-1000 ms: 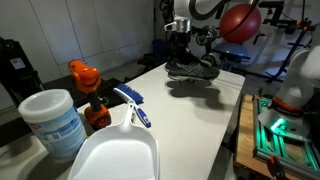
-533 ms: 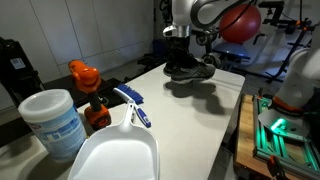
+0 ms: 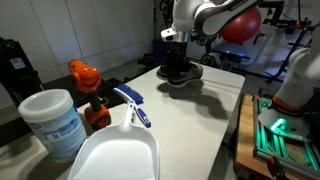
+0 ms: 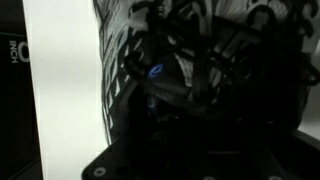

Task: Turn the sneakers to the right

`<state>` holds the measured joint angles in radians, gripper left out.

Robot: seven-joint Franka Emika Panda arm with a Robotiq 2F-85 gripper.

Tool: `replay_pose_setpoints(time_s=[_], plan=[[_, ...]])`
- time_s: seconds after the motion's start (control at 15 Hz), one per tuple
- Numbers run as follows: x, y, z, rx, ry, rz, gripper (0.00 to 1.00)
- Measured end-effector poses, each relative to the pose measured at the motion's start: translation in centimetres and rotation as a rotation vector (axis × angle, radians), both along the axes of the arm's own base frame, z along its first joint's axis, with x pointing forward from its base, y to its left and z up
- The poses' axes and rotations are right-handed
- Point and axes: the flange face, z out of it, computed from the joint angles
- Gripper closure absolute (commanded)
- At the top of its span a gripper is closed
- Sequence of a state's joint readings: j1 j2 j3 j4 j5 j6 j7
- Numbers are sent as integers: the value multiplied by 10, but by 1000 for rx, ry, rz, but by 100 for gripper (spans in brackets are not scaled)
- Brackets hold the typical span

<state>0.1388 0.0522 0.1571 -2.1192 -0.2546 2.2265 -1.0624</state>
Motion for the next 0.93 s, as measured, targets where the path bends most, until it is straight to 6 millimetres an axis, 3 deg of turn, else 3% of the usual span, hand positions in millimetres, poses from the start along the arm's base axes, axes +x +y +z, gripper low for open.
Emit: replay_pose_setpoints(time_s=[0.4, 0.93], plan=[[0, 8, -11, 96, -95, 228, 94], [-14, 0, -32, 130, 85, 254, 94]])
